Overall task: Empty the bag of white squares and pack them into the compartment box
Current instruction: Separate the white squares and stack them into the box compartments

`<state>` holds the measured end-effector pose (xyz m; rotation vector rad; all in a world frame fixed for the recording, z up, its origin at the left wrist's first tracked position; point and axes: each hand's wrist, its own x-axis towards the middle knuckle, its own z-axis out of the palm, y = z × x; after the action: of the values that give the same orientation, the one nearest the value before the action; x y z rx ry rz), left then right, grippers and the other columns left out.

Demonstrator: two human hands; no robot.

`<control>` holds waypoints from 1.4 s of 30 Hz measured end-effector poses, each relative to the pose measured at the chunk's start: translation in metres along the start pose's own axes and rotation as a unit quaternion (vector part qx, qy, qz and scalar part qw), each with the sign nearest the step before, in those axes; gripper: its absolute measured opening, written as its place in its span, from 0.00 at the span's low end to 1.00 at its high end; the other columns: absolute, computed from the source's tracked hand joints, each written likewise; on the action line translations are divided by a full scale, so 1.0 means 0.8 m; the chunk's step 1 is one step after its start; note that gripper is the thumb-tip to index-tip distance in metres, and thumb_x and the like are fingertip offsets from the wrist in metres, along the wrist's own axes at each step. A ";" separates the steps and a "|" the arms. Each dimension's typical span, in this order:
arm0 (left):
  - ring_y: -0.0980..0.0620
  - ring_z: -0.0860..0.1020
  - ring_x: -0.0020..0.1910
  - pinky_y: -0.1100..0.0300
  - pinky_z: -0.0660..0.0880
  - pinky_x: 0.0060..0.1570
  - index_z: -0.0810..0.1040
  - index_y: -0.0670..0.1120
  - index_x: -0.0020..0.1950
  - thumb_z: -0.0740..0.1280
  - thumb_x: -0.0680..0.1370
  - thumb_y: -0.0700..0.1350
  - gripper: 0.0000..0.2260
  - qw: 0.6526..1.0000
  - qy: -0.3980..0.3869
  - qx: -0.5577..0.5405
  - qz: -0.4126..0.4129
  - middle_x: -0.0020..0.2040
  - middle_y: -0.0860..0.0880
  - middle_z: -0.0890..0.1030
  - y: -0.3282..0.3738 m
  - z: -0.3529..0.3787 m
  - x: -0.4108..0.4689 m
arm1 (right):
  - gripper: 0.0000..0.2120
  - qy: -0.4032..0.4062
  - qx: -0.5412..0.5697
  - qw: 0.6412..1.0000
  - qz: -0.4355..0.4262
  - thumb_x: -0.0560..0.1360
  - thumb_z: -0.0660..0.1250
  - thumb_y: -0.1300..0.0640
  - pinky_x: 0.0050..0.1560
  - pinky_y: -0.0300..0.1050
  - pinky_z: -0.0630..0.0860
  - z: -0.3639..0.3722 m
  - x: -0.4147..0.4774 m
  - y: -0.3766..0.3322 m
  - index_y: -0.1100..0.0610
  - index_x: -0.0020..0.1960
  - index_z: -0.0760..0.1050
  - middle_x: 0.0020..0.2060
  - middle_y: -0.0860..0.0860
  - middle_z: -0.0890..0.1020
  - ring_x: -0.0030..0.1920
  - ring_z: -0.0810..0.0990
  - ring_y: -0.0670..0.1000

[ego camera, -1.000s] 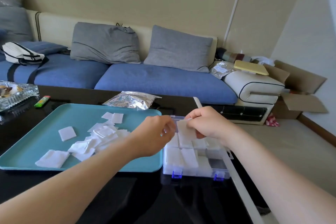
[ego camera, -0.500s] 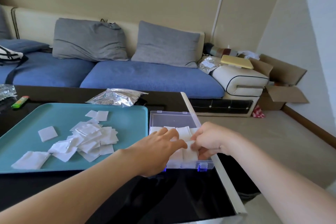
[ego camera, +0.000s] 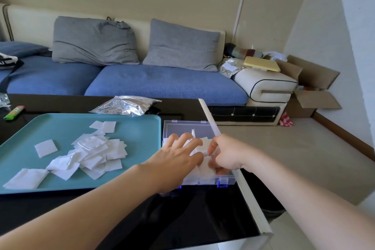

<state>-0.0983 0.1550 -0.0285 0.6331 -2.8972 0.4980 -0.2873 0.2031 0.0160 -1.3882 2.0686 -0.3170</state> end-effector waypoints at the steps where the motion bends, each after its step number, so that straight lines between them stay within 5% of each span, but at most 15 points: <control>1: 0.39 0.57 0.75 0.45 0.63 0.71 0.69 0.54 0.70 0.67 0.71 0.34 0.30 1.000 0.010 0.001 0.002 0.79 0.46 0.57 -0.001 0.001 0.000 | 0.10 0.003 -0.006 1.000 -0.002 0.79 0.72 0.65 0.39 0.45 0.85 0.001 0.000 0.000 0.53 0.53 0.75 0.51 0.58 0.84 0.45 0.89 0.57; 7: 0.43 0.71 0.59 0.49 0.74 0.51 0.75 0.54 0.64 0.72 0.66 0.39 0.28 0.998 0.053 0.012 -0.008 0.67 0.47 0.72 -0.008 0.001 -0.001 | 0.04 0.055 -0.155 0.985 -0.047 0.74 0.77 0.60 0.45 0.47 0.85 0.009 0.001 0.000 0.54 0.45 0.82 0.43 0.52 0.85 0.44 0.86 0.54; 12: 0.42 0.72 0.62 0.47 0.74 0.57 0.77 0.51 0.63 0.69 0.72 0.41 0.20 0.997 0.068 -0.010 -0.034 0.64 0.48 0.74 -0.017 0.001 -0.001 | 0.06 0.065 -0.163 0.982 -0.068 0.74 0.79 0.57 0.34 0.44 0.84 0.005 -0.003 -0.003 0.57 0.43 0.84 0.35 0.54 0.86 0.31 0.85 0.54; 17: 0.46 0.75 0.59 0.55 0.71 0.60 0.71 0.52 0.72 0.60 0.81 0.38 0.20 0.989 0.010 -0.131 -0.068 0.65 0.50 0.73 -0.023 0.008 -0.001 | 0.06 0.083 -0.157 0.982 -0.066 0.73 0.70 0.64 0.33 0.44 0.84 -0.004 -0.002 -0.006 0.57 0.41 0.85 0.33 0.55 0.85 0.29 0.86 0.51; 20: 0.47 0.76 0.57 0.55 0.70 0.58 0.69 0.53 0.73 0.58 0.84 0.41 0.18 0.990 0.026 -0.128 -0.058 0.65 0.51 0.74 -0.025 0.009 0.000 | 0.07 0.151 -0.144 0.974 -0.086 0.72 0.70 0.62 0.45 0.41 0.80 -0.005 0.003 -0.006 0.54 0.42 0.87 0.41 0.51 0.86 0.45 0.84 0.49; 23: 0.47 0.76 0.58 0.54 0.69 0.60 0.67 0.54 0.74 0.58 0.85 0.44 0.17 0.991 0.023 -0.123 -0.050 0.65 0.52 0.74 -0.026 0.012 -0.001 | 0.12 0.179 -0.115 0.969 -0.123 0.77 0.70 0.62 0.62 0.47 0.79 0.005 0.006 -0.011 0.50 0.56 0.84 0.55 0.50 0.81 0.60 0.79 0.52; 26: 0.47 0.74 0.60 0.54 0.68 0.64 0.65 0.55 0.75 0.59 0.85 0.44 0.18 0.992 0.024 -0.117 -0.035 0.66 0.51 0.72 -0.025 0.013 -0.002 | 0.15 0.135 -0.150 0.968 -0.150 0.81 0.67 0.64 0.68 0.51 0.74 0.011 0.006 -0.015 0.52 0.65 0.81 0.53 0.48 0.75 0.62 0.76 0.53; 30: 0.47 0.73 0.63 0.52 0.68 0.68 0.57 0.54 0.77 0.60 0.85 0.44 0.22 0.994 0.026 -0.106 -0.022 0.68 0.50 0.69 -0.026 0.015 -0.004 | 0.16 0.115 -0.179 0.965 -0.153 0.81 0.65 0.65 0.69 0.52 0.74 0.012 0.009 -0.016 0.53 0.64 0.83 0.51 0.49 0.75 0.59 0.75 0.54; 34: 0.46 0.71 0.66 0.52 0.67 0.70 0.61 0.56 0.76 0.62 0.81 0.37 0.27 0.995 0.010 -0.098 -0.014 0.73 0.50 0.63 -0.027 0.013 -0.005 | 0.12 0.185 -0.155 0.962 -0.129 0.79 0.67 0.65 0.62 0.48 0.76 0.005 0.015 -0.014 0.55 0.57 0.85 0.55 0.53 0.81 0.60 0.76 0.54; 37: 0.46 0.68 0.70 0.52 0.65 0.73 0.60 0.59 0.78 0.63 0.77 0.32 0.35 0.996 -0.012 -0.088 -0.001 0.76 0.50 0.59 -0.025 0.008 -0.003 | 0.07 0.217 -0.132 0.962 -0.099 0.77 0.70 0.62 0.52 0.46 0.82 -0.001 0.019 -0.012 0.55 0.41 0.80 0.48 0.56 0.83 0.49 0.82 0.53; 42: 0.46 0.63 0.74 0.50 0.62 0.76 0.62 0.59 0.77 0.65 0.75 0.32 0.35 0.995 -0.036 -0.095 0.006 0.76 0.50 0.57 -0.022 0.010 -0.002 | 0.07 0.109 -0.136 0.983 -0.057 0.71 0.70 0.60 0.34 0.41 0.76 -0.004 0.011 -0.012 0.57 0.35 0.82 0.36 0.53 0.83 0.39 0.82 0.50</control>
<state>-0.0897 0.1379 -0.0311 0.6188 -2.9692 0.2008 -0.2846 0.1910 0.0205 -1.7047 2.2811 -0.2511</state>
